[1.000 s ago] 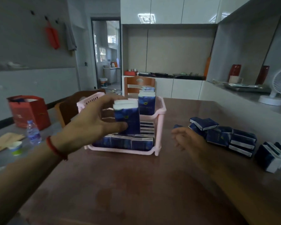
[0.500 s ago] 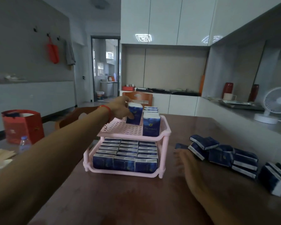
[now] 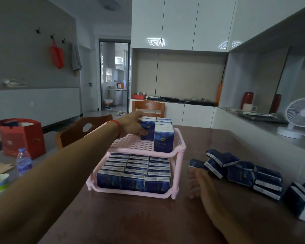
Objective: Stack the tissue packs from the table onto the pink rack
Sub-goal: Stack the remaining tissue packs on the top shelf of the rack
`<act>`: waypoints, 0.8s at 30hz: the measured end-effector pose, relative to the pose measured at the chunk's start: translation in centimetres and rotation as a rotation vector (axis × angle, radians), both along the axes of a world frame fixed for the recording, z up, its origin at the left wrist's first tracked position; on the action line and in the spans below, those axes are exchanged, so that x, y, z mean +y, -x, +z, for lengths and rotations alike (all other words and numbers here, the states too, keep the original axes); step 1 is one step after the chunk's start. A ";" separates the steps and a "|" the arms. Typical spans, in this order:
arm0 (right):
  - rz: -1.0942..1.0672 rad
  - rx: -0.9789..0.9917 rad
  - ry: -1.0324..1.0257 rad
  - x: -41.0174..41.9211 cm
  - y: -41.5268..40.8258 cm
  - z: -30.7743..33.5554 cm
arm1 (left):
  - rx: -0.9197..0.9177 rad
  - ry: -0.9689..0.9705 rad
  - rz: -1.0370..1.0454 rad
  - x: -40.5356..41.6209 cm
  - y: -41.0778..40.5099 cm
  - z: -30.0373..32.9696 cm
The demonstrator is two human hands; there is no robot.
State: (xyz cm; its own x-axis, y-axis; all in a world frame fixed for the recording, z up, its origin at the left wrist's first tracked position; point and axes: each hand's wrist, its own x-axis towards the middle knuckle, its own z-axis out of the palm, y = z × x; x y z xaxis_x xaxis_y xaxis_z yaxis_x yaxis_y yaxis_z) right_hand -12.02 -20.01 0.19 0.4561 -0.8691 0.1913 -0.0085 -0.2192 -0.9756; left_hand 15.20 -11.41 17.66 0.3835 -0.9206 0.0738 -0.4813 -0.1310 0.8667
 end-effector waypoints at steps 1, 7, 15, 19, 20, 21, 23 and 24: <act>0.001 -0.009 0.002 0.1 -0.1 0.0 | -0.016 -0.007 0.001 0.0 -0.1 -0.1; 0.002 0.004 -0.020 0.2 -0.1 0.0 | -0.137 -0.003 0.013 0.0 0.0 -0.2; -0.010 -0.005 -0.014 0.1 0.0 -0.1 | -0.150 -0.007 -0.036 0.5 -0.3 -0.4; 0.000 0.010 -0.018 0.0 -0.1 -0.1 | -0.198 -0.011 -0.027 2.0 0.7 0.2; 0.000 0.011 -0.018 0.0 0.0 -0.1 | -0.223 0.005 -0.005 2.6 1.2 0.5; 0.000 0.009 -0.016 0.1 0.0 0.0 | -0.246 0.052 0.025 3.3 1.8 0.8; -0.011 0.007 0.005 0.1 0.1 0.0 | -0.352 0.244 0.150 5.0 3.8 0.9; -0.019 0.015 0.018 0.1 0.2 -0.1 | -0.432 0.388 0.249 5.9 4.9 0.7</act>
